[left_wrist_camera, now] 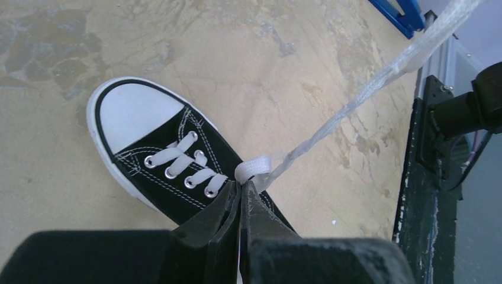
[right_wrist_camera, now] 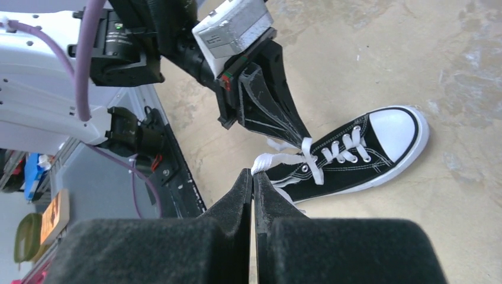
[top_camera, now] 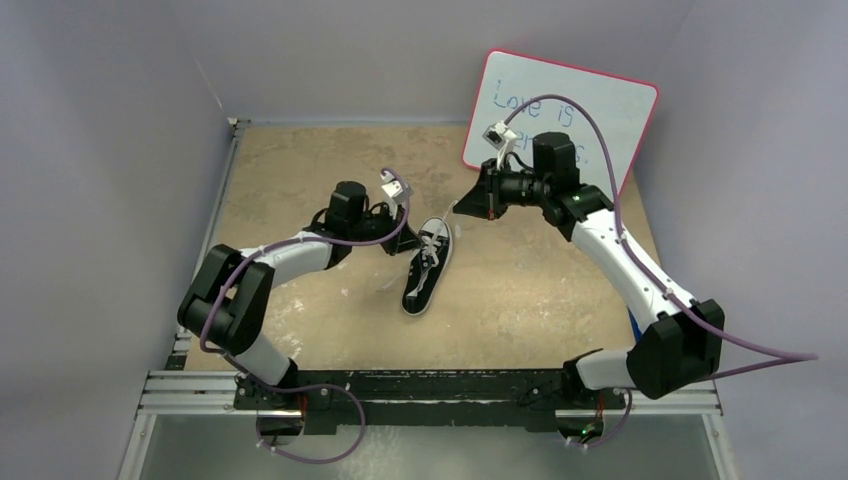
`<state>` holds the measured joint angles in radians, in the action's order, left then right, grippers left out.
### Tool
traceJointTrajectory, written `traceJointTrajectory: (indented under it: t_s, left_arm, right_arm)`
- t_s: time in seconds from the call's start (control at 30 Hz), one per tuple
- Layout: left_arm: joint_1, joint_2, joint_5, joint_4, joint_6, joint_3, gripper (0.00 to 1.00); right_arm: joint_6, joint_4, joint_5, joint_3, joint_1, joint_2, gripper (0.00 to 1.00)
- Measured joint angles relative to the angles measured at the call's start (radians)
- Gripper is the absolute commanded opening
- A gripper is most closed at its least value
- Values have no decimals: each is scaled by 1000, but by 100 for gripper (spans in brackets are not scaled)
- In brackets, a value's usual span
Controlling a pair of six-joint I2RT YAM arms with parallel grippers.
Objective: Tie the shoes
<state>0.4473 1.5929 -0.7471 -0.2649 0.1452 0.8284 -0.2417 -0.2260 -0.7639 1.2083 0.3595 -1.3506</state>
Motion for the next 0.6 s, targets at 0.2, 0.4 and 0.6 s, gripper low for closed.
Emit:
traceJointTrajectory:
  t_s: [0.2, 0.4, 0.6]
  left_arm:
    - [0, 20, -79, -58, 20, 2, 5]
    - [0, 24, -118, -63, 18, 13, 12]
    - [3, 54, -119, -88, 22, 22, 25]
  right_arm:
    - [-9, 7, -40, 14, -9, -21, 0]
    - [-27, 25, -40, 29, -20, -51, 0]
    - [-35, 43, -58, 39, -21, -72, 0]
